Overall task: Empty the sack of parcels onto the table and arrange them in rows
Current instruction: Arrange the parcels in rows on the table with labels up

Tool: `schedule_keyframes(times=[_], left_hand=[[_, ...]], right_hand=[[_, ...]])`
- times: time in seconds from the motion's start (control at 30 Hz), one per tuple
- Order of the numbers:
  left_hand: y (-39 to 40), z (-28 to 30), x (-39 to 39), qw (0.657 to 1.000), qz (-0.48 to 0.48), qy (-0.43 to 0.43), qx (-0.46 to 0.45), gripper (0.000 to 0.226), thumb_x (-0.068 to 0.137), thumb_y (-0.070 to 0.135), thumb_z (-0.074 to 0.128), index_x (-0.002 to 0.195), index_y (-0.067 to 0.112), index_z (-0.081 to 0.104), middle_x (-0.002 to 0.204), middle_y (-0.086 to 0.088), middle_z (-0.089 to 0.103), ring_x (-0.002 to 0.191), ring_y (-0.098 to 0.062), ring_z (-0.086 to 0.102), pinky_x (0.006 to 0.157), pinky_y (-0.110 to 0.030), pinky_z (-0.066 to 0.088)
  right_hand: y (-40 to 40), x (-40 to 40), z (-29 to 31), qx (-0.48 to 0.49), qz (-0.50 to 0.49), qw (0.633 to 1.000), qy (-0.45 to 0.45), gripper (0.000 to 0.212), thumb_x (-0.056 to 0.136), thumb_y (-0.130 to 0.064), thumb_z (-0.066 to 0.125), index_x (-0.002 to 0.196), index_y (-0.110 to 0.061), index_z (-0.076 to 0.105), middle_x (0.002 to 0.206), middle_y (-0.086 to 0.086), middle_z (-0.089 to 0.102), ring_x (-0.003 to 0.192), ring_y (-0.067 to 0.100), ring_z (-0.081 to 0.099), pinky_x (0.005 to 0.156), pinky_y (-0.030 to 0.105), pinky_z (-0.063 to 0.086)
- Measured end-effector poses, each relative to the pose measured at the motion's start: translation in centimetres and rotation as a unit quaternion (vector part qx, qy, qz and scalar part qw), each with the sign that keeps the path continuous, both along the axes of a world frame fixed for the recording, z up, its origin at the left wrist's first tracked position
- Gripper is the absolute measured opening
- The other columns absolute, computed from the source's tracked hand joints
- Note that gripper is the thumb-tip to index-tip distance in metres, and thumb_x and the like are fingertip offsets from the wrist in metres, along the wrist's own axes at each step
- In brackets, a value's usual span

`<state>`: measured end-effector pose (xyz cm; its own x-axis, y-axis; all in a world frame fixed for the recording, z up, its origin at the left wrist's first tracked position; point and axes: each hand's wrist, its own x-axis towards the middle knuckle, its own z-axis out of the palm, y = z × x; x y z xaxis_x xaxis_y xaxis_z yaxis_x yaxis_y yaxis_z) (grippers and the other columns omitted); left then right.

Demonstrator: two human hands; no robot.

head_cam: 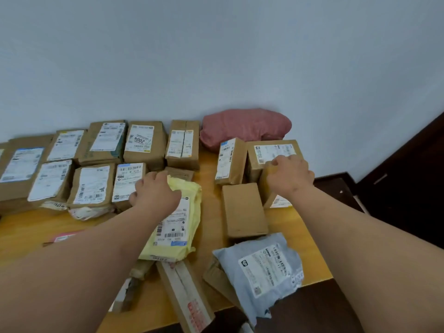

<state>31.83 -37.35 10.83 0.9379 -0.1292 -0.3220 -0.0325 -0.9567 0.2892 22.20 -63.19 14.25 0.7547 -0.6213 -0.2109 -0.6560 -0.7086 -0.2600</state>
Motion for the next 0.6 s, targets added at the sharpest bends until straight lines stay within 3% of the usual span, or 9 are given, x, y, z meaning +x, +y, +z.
schedule_keyframes(times=[0.27, 0.47, 0.6], left_hand=[[-7.4, -0.7, -0.8, 0.997, 0.024, 0.033, -0.072, 0.063, 0.092, 0.044, 0.058, 0.15, 0.027, 0.039, 0.154, -0.005, 0.037, 0.14, -0.032, 0.034, 0.111, -0.052, 0.034], [-9.0, -1.9, 0.7, 0.979, 0.07, 0.1, -0.163, 0.066, 0.095, 0.041, 0.059, 0.152, 0.021, 0.035, 0.154, -0.008, 0.039, 0.138, -0.031, 0.041, 0.112, -0.046, 0.038], [-10.3, -2.8, 2.3, 0.961, 0.099, 0.132, -0.221, 0.062, 0.099, 0.033, 0.055, 0.154, 0.021, 0.031, 0.152, -0.007, 0.043, 0.128, -0.027, 0.05, 0.096, -0.037, 0.045]], right_hand=[[-3.0, 3.3, -0.1, -0.001, 0.094, 0.995, -0.031, 0.045, 0.09, -0.029, 0.055, 0.134, -0.024, 0.054, 0.14, 0.008, 0.047, 0.133, 0.033, 0.037, 0.108, 0.047, 0.032], [-1.8, 7.4, -1.2, 0.009, 0.141, 0.99, -0.013, 0.043, 0.088, -0.029, 0.054, 0.13, -0.021, 0.052, 0.132, 0.008, 0.046, 0.124, 0.032, 0.042, 0.101, 0.047, 0.034], [-0.3, 10.2, -2.7, 0.031, 0.186, 0.982, 0.024, 0.049, 0.09, -0.03, 0.054, 0.138, -0.022, 0.046, 0.139, 0.01, 0.042, 0.127, 0.032, 0.042, 0.102, 0.047, 0.035]])
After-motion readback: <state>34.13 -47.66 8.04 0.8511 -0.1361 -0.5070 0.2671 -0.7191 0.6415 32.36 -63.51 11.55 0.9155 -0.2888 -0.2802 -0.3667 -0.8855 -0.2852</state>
